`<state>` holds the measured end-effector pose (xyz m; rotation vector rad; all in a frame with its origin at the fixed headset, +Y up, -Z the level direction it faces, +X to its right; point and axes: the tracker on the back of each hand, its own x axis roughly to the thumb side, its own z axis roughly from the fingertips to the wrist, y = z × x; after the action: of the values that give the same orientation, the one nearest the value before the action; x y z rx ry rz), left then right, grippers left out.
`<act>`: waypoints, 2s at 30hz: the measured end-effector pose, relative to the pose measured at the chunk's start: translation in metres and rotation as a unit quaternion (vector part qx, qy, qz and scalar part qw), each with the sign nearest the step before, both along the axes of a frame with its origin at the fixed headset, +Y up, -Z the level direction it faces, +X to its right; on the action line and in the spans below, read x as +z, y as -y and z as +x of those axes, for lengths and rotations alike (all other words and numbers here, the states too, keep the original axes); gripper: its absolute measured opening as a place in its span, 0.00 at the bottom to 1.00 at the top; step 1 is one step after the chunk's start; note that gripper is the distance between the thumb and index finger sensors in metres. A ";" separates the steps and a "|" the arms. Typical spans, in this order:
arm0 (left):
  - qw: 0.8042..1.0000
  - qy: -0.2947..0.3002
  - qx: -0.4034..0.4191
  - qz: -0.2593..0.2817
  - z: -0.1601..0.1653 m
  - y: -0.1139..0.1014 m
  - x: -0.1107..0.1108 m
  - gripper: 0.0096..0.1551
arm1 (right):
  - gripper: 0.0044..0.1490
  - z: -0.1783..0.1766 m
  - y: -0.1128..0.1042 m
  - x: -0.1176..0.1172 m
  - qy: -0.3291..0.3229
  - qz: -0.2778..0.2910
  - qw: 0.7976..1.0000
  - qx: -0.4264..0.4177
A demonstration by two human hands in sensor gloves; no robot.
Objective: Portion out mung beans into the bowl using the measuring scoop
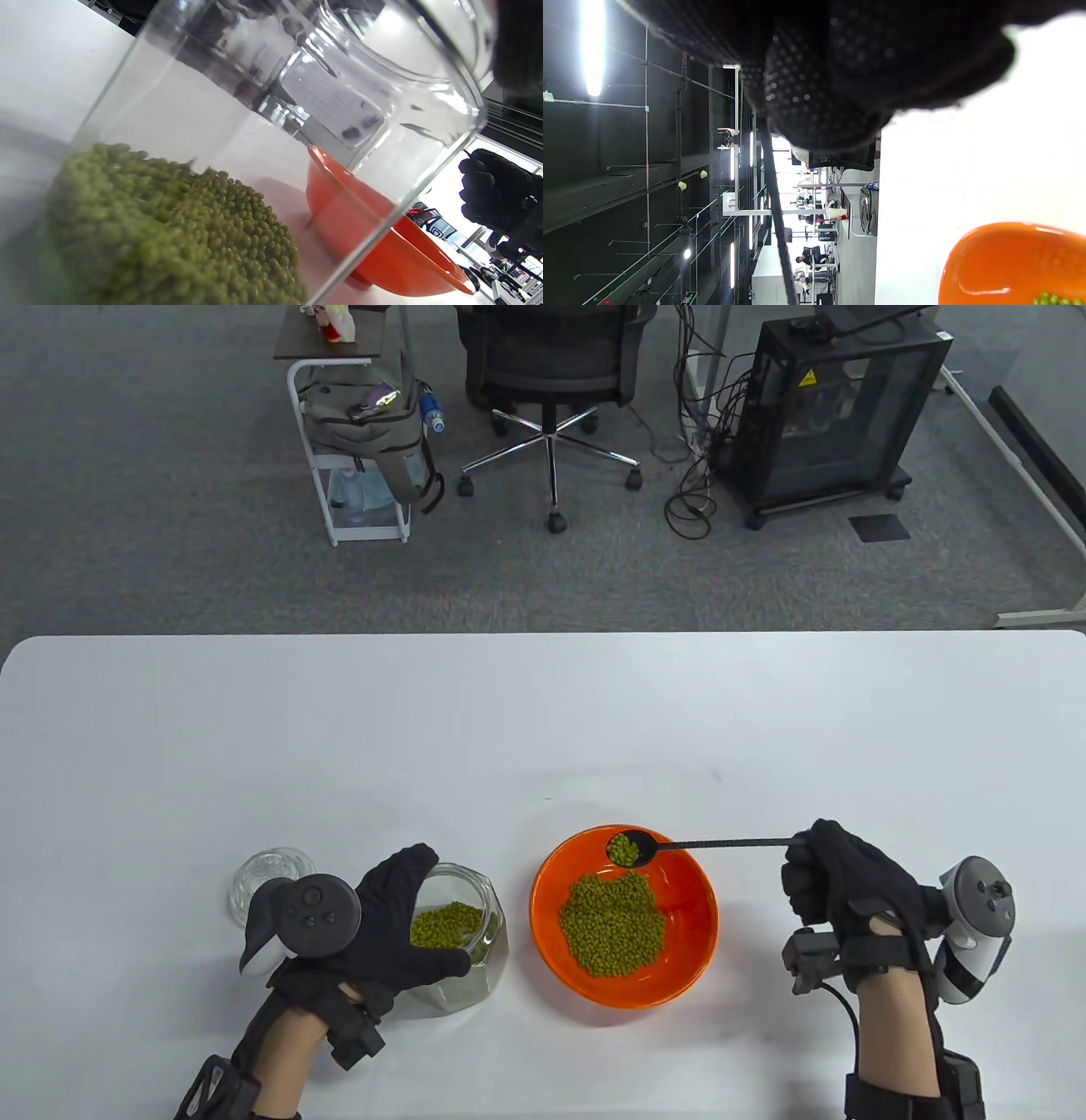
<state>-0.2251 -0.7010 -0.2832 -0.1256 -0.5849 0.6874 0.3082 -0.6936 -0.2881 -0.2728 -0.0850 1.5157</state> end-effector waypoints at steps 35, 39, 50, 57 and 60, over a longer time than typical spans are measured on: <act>1.000 -0.001 0.002 -0.001 -0.001 0.001 -0.001 0.78 | 0.27 -0.053 -0.057 0.036 -0.010 0.176 0.890 0.420; 1.000 -0.002 0.003 -0.001 0.000 0.001 -0.001 0.78 | 0.27 -0.063 -0.065 0.044 -0.005 0.207 0.864 0.459; 1.000 -0.003 0.000 0.000 -0.001 0.001 -0.001 0.78 | 0.27 -0.099 -0.071 0.056 -0.046 0.270 0.790 0.548; 1.000 -0.004 -0.008 0.004 -0.001 0.001 -0.001 0.77 | 0.27 -0.105 -0.075 0.061 -0.049 0.312 0.778 0.542; 1.000 -0.004 -0.008 0.005 0.000 0.001 -0.001 0.78 | 0.27 -0.101 -0.079 0.065 -0.026 0.353 0.770 0.530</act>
<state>-0.2256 -0.7020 -0.2839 -0.1185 -0.5788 0.6688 0.2074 -0.6146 -0.2228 0.5399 -0.8745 2.4642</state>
